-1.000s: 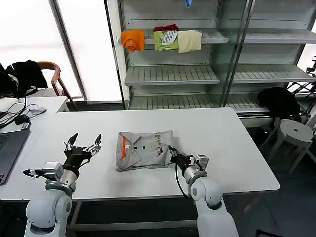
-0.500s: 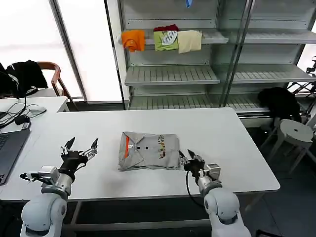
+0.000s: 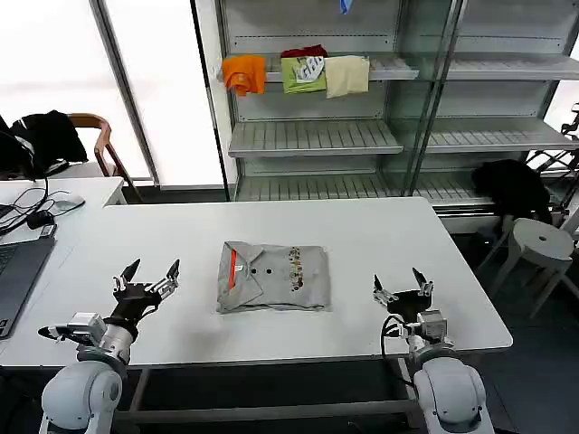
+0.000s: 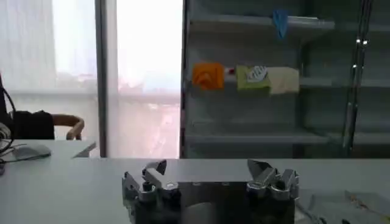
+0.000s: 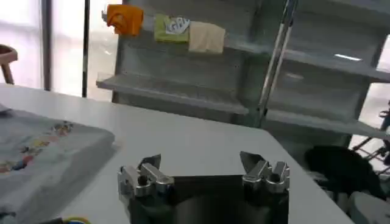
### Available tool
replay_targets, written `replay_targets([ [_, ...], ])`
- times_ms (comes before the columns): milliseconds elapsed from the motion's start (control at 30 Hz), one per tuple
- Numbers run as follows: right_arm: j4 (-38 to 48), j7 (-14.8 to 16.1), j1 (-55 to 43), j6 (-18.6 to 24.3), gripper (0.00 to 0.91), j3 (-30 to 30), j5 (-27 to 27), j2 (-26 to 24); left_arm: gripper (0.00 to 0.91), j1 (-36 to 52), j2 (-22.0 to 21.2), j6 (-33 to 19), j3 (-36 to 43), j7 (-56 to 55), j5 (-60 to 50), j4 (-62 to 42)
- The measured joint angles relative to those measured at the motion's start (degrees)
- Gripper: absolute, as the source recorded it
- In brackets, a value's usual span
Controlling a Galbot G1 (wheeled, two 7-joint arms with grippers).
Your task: Fold and organize the clothes.
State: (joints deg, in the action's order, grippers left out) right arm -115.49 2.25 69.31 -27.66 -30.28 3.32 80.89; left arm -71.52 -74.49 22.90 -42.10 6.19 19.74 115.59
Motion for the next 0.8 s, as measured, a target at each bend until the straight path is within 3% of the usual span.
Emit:
replay_targets([
  [400, -3.32, 1.29, 0.78, -1.22, 0.907, -1.14, 4.13, -2.17, 0.907, -3.06, 0.62, -3.09, 0.63, -2.06, 2.64, -0.17],
  [800, -3.49, 4.28, 1.78, 0.72, 0.907, -1.62, 2.25, -2.5, 0.907, -5.84, 0.64, -6.25, 0.94, -2.6, 3.94, -0.57],
])
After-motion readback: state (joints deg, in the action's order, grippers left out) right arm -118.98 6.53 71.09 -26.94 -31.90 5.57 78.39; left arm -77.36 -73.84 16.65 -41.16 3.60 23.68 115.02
